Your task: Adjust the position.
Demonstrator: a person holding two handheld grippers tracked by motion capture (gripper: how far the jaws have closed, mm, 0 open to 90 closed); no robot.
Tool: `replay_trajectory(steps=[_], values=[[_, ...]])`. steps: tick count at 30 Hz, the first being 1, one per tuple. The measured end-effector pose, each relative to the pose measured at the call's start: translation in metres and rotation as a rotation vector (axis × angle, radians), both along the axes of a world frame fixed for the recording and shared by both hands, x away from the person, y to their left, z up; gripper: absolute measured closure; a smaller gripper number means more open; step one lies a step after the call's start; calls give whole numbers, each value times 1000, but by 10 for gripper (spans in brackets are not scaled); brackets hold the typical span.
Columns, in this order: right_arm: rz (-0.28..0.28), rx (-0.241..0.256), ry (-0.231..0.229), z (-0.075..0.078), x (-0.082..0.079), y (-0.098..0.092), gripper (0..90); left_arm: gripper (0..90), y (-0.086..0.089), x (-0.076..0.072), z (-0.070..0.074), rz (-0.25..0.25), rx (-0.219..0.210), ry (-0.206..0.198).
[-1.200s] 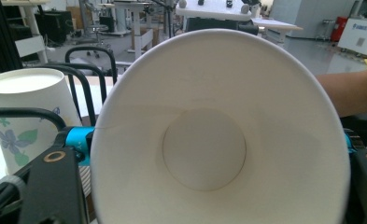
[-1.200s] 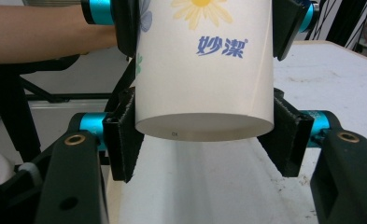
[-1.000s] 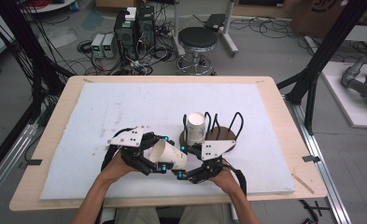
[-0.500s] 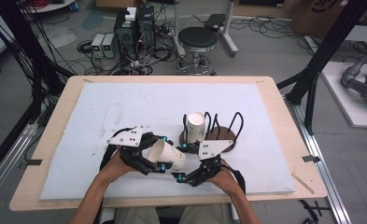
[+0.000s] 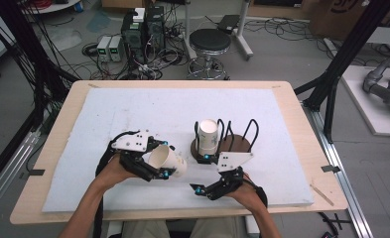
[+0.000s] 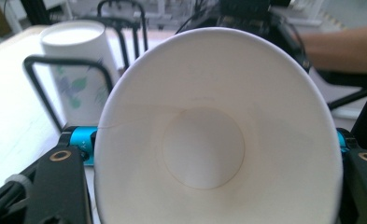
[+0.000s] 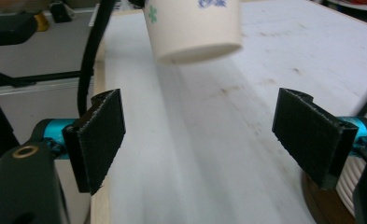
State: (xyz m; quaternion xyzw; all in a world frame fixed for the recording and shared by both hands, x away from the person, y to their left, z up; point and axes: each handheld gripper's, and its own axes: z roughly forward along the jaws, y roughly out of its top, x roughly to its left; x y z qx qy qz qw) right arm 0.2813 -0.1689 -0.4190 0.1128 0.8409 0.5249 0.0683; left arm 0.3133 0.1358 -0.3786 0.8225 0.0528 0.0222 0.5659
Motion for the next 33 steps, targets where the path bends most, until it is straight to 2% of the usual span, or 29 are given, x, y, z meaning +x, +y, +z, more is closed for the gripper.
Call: replay_trajectory(steps=[1,4,10,17,24,29,33], values=[[-13,2,7,-1,-1,-3,176,295,2,2,2,9,36,-3],[-62,0,14,-3,-1,-14,177,294,6,7,5,32,99,5],[-138,-6,23,-8,-2,-30,176,294,9,13,11,52,199,11],[-259,-30,35,-16,-3,-49,177,294,5,18,12,65,300,14],[-383,-39,35,-21,-1,-73,177,294,3,26,14,79,355,21],[-439,-47,38,-24,1,-90,177,294,2,32,18,78,403,19],[-480,-48,28,-25,1,-100,177,294,2,39,20,83,458,29]])
